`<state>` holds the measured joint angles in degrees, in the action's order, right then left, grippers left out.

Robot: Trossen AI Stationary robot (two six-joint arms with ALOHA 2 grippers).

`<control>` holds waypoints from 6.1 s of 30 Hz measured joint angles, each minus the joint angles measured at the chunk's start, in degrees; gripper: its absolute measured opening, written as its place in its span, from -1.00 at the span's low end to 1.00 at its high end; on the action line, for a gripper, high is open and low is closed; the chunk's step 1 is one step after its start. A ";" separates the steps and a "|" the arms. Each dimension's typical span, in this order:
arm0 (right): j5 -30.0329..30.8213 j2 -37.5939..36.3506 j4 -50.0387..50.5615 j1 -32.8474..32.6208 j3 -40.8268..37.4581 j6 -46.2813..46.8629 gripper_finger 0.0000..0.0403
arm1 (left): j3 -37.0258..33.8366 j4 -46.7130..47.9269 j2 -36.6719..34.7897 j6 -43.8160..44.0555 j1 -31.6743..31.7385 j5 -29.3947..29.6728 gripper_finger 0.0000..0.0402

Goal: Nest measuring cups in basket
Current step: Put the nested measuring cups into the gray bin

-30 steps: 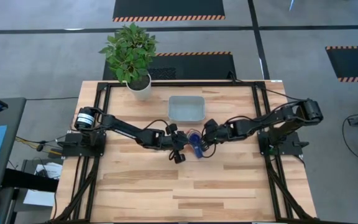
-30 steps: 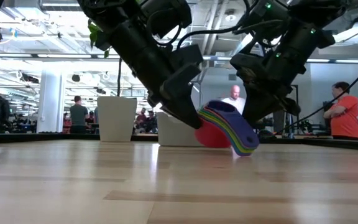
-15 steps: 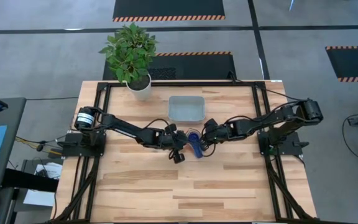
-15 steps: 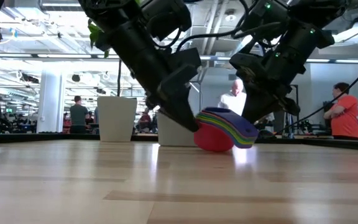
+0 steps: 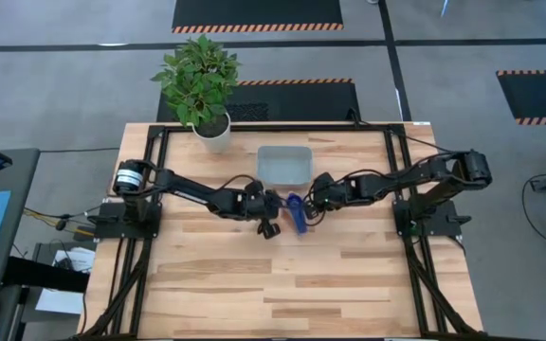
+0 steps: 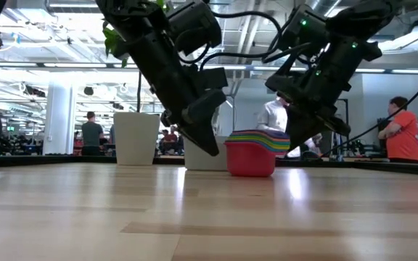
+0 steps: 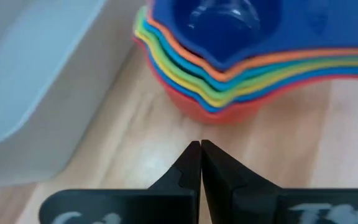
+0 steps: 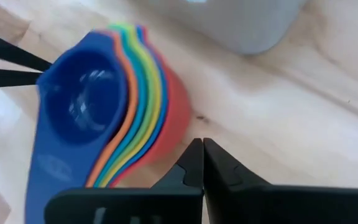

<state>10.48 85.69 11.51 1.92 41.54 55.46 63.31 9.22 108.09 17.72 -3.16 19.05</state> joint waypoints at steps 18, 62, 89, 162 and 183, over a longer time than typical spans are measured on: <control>0.08 0.00 -2.98 1.23 -0.02 -0.63 -0.97 | -0.02 -6.41 0.09 -2.72 1.55 -3.63 -1.00; -2.92 0.04 -2.29 1.33 2.85 -1.81 -0.96 | 4.95 5.34 0.15 -2.84 1.81 -3.72 -1.00; -4.59 -5.43 5.75 0.85 2.89 -1.84 -0.79 | 4.80 54.58 -19.76 9.22 -7.31 1.94 -1.00; -8.01 15.21 19.36 6.16 23.74 17.39 0.19 | 4.72 80.80 -50.88 22.80 -19.39 14.21 -1.00; -8.12 16.72 14.97 6.43 23.85 17.51 -0.15 | 4.72 80.80 -50.88 23.32 -19.39 14.20 -1.00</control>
<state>2.36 102.41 26.48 8.35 65.39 72.97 68.03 90.02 57.21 41.04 -22.55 33.26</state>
